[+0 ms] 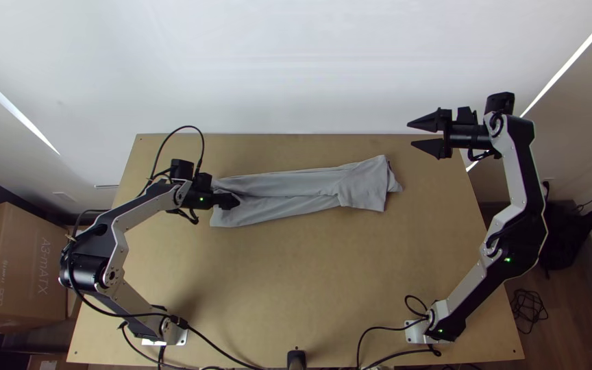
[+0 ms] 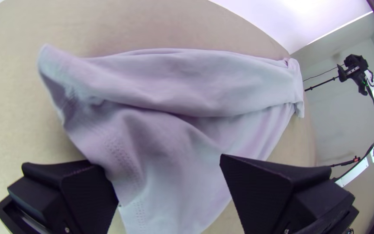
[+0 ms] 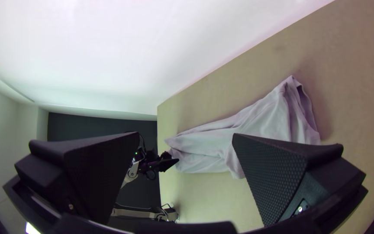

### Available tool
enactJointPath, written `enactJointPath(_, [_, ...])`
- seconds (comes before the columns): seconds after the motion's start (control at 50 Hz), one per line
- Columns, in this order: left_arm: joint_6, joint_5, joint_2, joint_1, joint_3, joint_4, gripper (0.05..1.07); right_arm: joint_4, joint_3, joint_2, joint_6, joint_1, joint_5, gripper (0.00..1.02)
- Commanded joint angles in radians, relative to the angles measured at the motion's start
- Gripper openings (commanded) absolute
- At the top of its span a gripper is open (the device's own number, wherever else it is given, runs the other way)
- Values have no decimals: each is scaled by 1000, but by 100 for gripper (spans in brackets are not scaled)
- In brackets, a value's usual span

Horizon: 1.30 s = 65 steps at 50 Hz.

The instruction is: Fold the t-shirt

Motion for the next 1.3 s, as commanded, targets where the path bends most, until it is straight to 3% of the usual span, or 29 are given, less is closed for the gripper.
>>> enactJointPath(0.0, [-33,-10,52,-29,5,-4,90,-11,-28,-38,17,18,-18,99])
enactJointPath(0.12, [-52,-30,44,-22,-13,16,53,-11,-44,-47,17,21,-15,99])
enactJointPath(0.22, [-50,-37,9,15,-53,65,7,-10,-65,-54,11,24,-15,99])
enactJointPath(0.42, [0,-34,-31,193,-74,39,8,1,-105,-68,0,26,-12,99])
enactJointPath(0.7, [240,-4,-81,520,-44,-131,8,6,-139,-70,-34,15,4,99])
enactJointPath(0.84, [322,35,-120,604,15,-295,8,6,-160,-68,-51,19,14,99])
enactJointPath(1.0, [318,67,-252,537,53,-409,8,9,-200,-68,-69,45,34,99])
enactJointPath(1.28, [89,71,-350,190,171,-438,8,18,-260,-93,-83,72,60,99])
